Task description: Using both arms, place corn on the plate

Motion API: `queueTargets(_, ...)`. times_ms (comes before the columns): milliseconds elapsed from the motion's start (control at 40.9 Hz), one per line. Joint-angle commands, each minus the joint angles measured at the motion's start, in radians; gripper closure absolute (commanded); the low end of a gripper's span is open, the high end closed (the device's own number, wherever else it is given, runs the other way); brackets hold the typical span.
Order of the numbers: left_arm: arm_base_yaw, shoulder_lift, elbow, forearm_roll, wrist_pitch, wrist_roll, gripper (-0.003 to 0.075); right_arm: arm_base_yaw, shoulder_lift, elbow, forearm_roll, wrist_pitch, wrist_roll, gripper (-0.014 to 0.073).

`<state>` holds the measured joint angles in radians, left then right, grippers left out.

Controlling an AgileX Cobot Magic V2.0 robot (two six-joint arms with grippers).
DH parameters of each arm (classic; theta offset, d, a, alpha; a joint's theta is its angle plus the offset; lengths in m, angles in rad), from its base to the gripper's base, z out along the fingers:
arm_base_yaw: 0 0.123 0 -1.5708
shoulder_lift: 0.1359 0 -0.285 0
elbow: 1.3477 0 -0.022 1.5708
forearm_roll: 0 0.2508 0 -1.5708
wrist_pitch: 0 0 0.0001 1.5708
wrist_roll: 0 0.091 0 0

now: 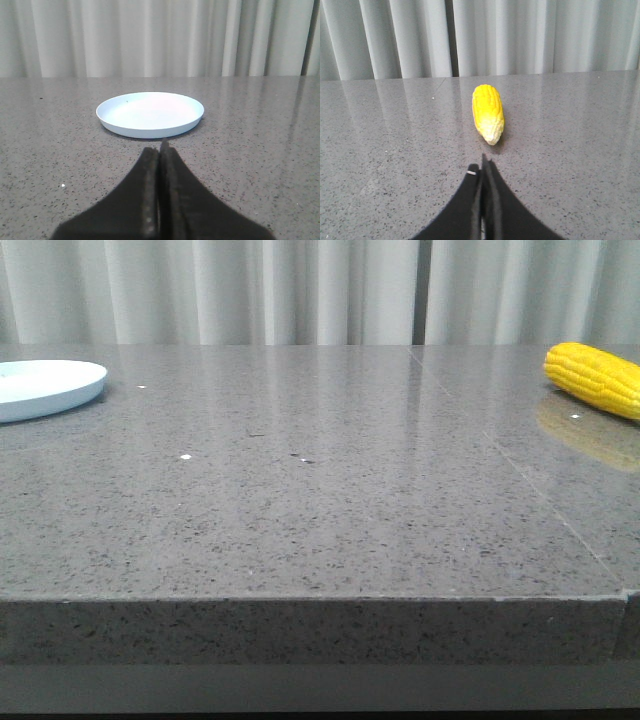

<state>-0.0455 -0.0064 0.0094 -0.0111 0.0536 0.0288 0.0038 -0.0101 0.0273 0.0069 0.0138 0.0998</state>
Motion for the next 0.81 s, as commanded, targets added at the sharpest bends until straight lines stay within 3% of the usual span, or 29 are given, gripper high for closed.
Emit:
queueTargets(0,0.001,-0.014,0.023,-0.007,-0.080,0.002,0.0741,-0.005,-0.017,-0.022,-0.007,-0.084,-0.006,0.0661)
queueTargets(659,0.001,-0.014,0.019,-0.006,-0.126,0.002,0.0741,-0.005,-0.017,-0.023,-0.007,-0.122,-0.006,0.0661)
queueTargets(781,0.001,-0.014,-0.050,-0.010,-0.110,0.002,0.0741,-0.003,-0.017,-0.083,-0.007,-0.101,-0.004,0.0661)
